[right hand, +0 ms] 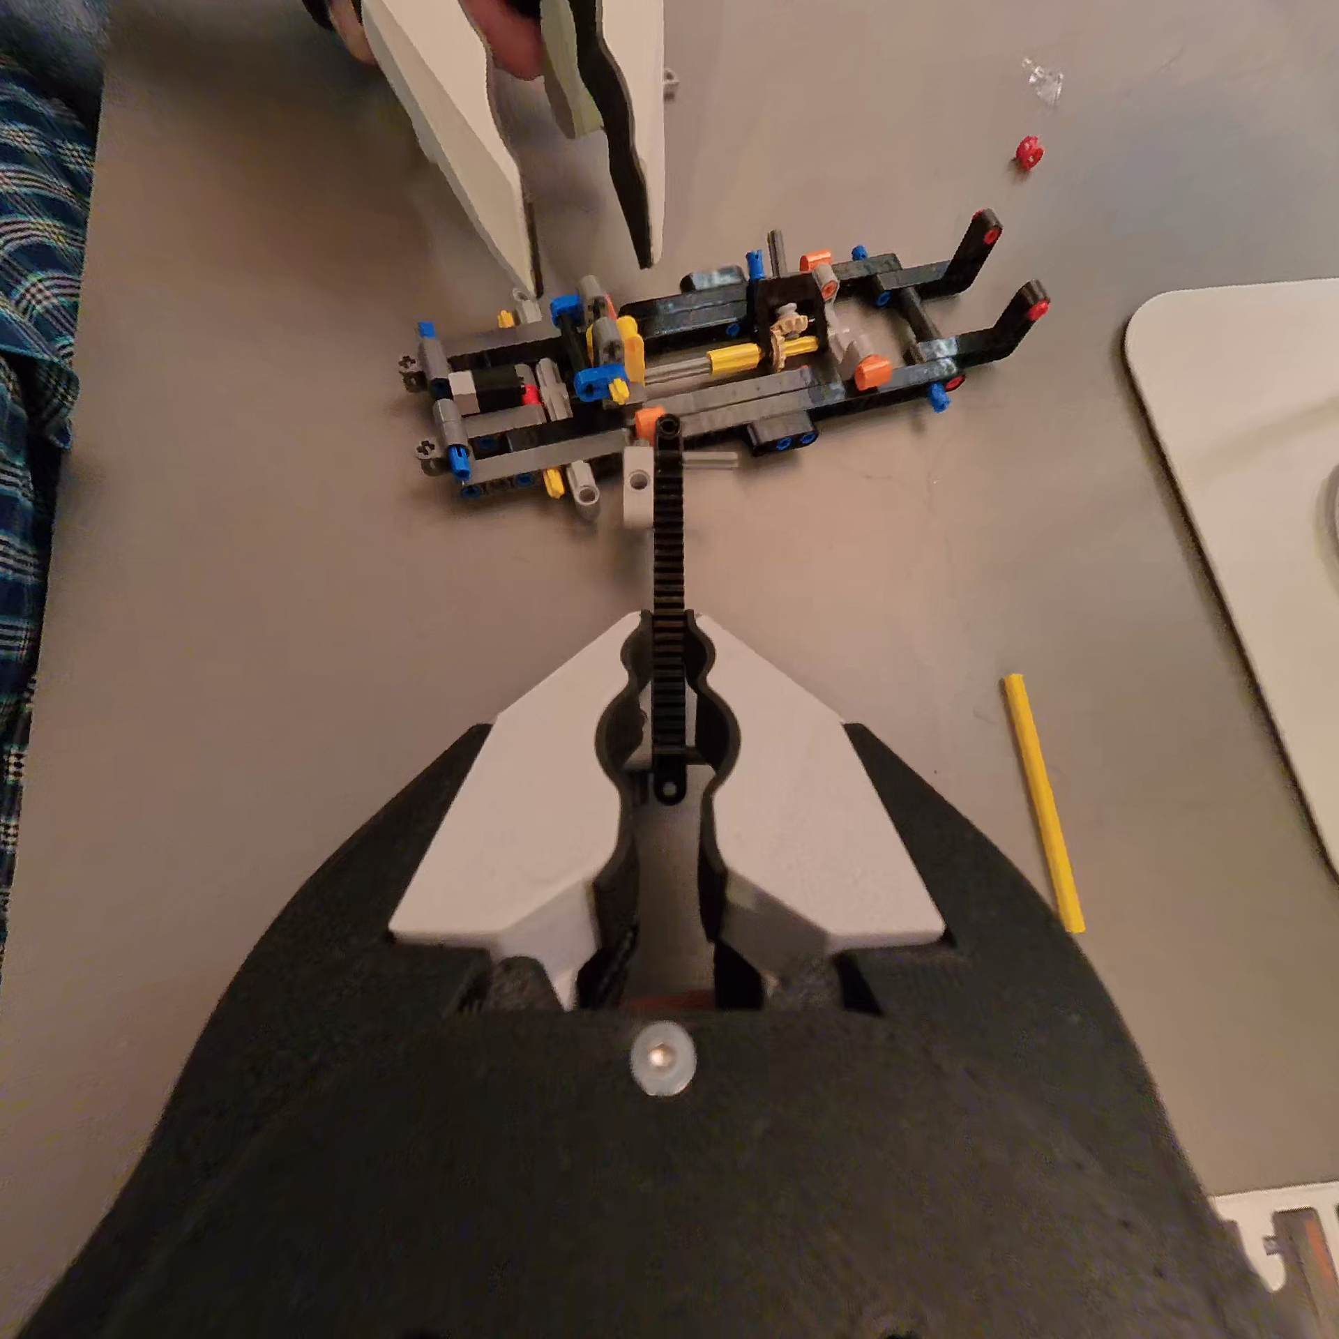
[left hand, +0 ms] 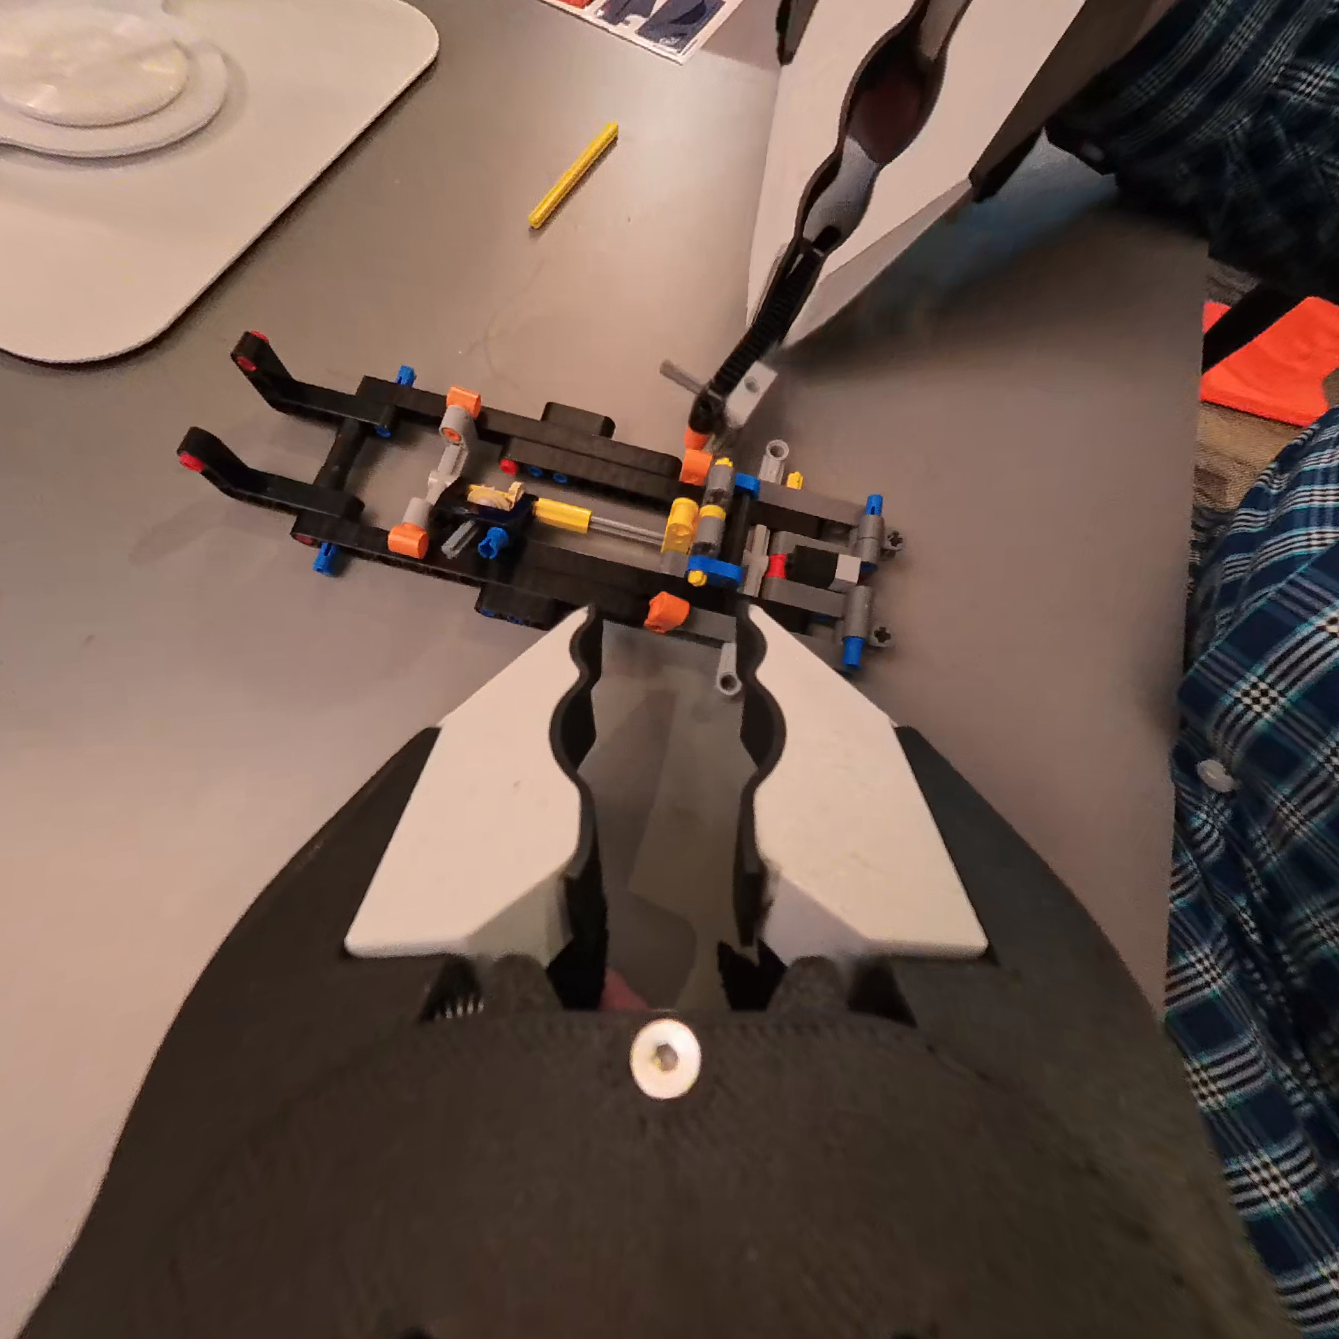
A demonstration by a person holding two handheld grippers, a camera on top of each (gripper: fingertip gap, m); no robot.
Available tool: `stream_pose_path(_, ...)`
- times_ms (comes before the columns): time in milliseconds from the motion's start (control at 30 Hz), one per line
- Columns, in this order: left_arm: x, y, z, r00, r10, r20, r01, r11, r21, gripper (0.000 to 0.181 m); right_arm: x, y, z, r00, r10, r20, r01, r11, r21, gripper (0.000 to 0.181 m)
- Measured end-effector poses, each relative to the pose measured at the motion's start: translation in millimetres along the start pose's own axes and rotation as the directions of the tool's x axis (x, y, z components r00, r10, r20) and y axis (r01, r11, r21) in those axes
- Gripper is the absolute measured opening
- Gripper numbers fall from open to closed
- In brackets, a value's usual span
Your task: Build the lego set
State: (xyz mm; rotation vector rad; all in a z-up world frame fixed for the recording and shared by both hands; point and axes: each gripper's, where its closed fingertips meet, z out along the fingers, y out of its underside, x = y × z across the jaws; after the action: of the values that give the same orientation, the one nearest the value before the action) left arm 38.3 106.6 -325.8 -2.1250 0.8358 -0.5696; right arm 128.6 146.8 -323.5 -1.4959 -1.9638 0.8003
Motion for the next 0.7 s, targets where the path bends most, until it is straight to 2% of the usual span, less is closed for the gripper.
stream_pose_path(333,-1,-4,-9,0.996,0.027,0.084,-0.027,1.000,-0.004,0.040,10,-16,-4,1.000,-0.014,-0.009,0.015,0.999,0.034,0.005)
stream_pose_path(600,-5,-30,-25,0.984,0.060,0.167,-0.067,0.997,0.036,0.043,14,-36,-6,1.000,0.006,0.017,-0.008,0.997,0.076,0.005)
stream_pose_path(700,-8,-39,-30,0.978,0.053,0.203,-0.070,0.995,0.076,0.044,13,-39,-2,0.997,0.041,0.072,-0.046,0.996,0.074,0.005)
